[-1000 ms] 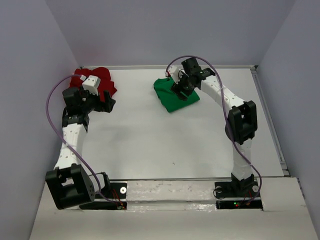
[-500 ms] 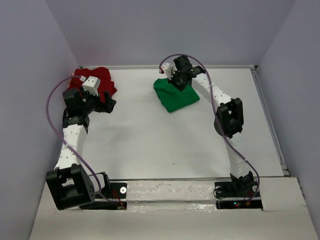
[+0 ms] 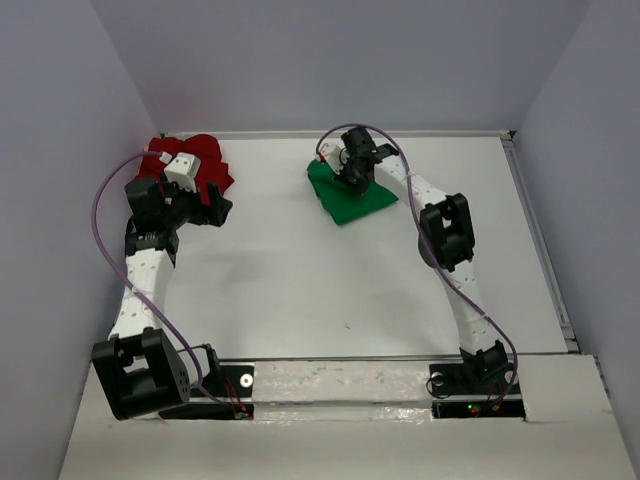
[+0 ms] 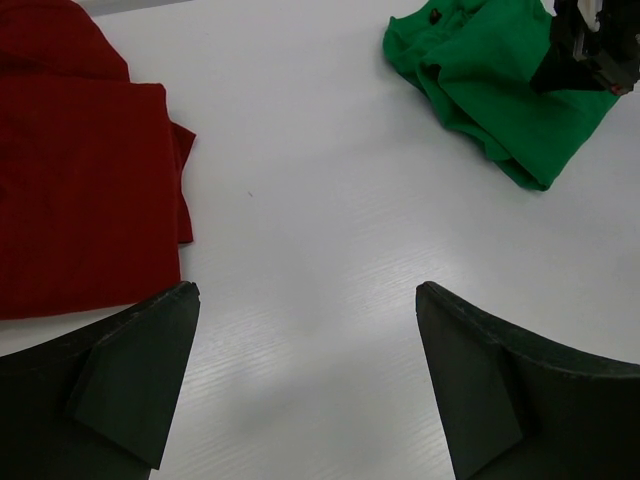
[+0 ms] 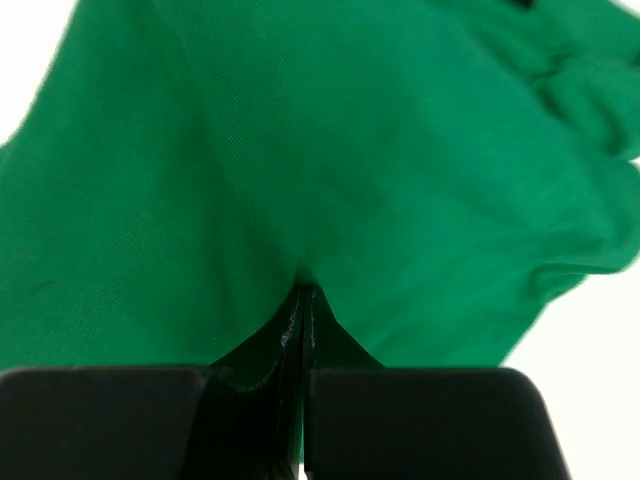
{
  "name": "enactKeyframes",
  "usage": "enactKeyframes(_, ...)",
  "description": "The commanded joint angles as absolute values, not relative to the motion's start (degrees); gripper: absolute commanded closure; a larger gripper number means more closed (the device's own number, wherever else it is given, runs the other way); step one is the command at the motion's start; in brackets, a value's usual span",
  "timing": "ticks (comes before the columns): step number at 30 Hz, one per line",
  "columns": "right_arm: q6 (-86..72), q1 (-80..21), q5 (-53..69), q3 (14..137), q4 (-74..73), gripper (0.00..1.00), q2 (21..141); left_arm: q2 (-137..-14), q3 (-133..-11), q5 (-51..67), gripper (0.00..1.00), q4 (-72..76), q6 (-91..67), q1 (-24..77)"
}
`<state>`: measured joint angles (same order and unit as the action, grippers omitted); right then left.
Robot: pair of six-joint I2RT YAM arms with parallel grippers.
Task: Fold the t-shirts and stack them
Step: Fold the long partially folded tshirt into a neat square
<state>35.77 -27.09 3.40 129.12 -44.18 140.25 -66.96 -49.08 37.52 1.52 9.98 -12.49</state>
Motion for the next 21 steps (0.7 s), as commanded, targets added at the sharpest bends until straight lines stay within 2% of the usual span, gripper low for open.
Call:
enactKeyframes(1,35.2,-27.3,3.5,127.4,-42.2,1.0,141.1,-66.1,-49.4,39.2,0.01,3.9,9.5,-12.7)
enactKeyframes(7,34.6,-26.8,2.6,124.5,-42.2,1.0,141.9,-65.0,-49.2,39.7,0.01,3.9,9.1,-12.7)
enactKeyframes(13,32.8,-26.8,3.8,117.0,-42.8,1.0,136.9,-63.5,-48.9,40.7,0.01,4.0,8.6,-12.8)
enactKeyframes(21,28.0,-26.8,10.6,112.6,-47.9,1.0,131.0,-61.4,-47.7,42.6,0.01,5.4,7.6,-12.7)
